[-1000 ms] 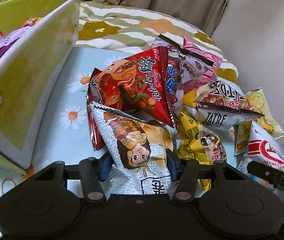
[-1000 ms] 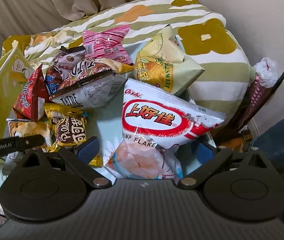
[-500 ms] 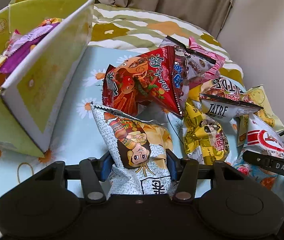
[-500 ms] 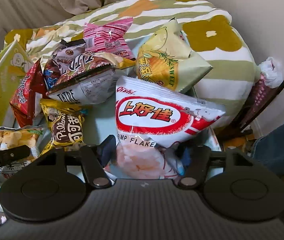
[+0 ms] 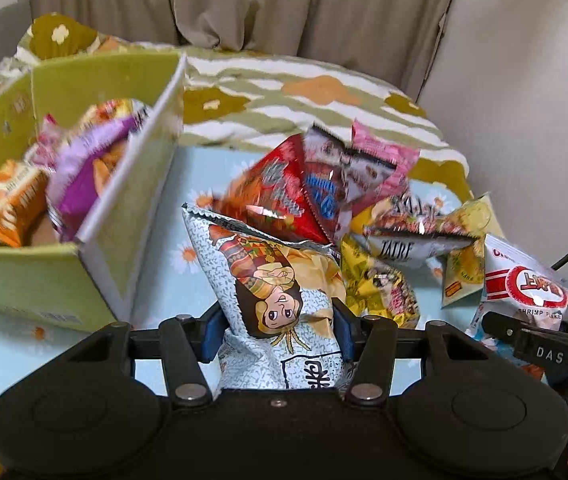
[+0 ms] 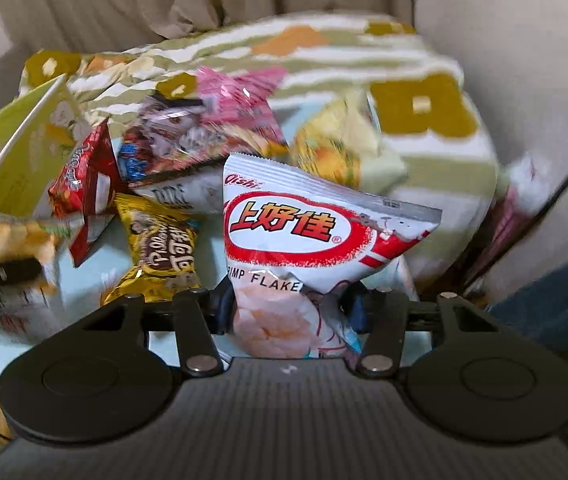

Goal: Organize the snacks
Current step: 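Grasp the silver cartoon-girl bag with the left gripper while the right gripper grasps the red-white Oishi bag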

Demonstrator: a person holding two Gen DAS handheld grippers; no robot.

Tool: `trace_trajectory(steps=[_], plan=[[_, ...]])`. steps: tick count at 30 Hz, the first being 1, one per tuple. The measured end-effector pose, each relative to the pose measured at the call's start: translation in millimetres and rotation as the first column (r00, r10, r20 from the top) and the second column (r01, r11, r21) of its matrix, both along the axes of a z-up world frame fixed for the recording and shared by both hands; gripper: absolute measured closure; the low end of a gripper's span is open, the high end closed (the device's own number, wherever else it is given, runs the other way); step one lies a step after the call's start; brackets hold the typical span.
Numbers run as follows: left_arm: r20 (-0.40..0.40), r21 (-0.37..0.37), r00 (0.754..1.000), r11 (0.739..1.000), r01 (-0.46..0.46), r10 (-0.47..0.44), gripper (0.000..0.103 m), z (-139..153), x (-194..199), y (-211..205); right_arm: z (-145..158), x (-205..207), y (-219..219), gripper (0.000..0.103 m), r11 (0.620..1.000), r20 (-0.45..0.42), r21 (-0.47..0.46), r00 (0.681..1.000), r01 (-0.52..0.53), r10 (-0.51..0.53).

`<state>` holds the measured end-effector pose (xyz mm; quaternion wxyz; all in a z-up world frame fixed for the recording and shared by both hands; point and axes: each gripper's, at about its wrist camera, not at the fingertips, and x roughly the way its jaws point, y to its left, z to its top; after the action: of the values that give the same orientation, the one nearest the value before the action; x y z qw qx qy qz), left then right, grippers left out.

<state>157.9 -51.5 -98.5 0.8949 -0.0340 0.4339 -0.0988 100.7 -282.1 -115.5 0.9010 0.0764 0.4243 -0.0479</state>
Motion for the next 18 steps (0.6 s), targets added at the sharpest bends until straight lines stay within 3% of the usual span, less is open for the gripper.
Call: trace_trajectory(steps=[2,9,18], plan=[[0.023,-0.01,1.0,1.0,0.006,-0.006,0.046,11.3,-3.9,5.3,12.1,-4.1,7.4,0.036,0.999,0.025,-0.029,0.999,-0.019,0.02],[0.09,-0.006,0.996,1.0,0.015,-0.014,0.046,39.1,-8.3,30.4,40.5,-6.0,28.4,0.036,1.0,0.071,0.01,0.997,-0.023,0.023],[0.172,0.003,0.985,1.0,-0.022,0.021,0.046,76.5,-1.4,93.3,79.5,8.3,83.9,0.036,0.998,0.17,0.038,0.984,-0.056,0.049]])
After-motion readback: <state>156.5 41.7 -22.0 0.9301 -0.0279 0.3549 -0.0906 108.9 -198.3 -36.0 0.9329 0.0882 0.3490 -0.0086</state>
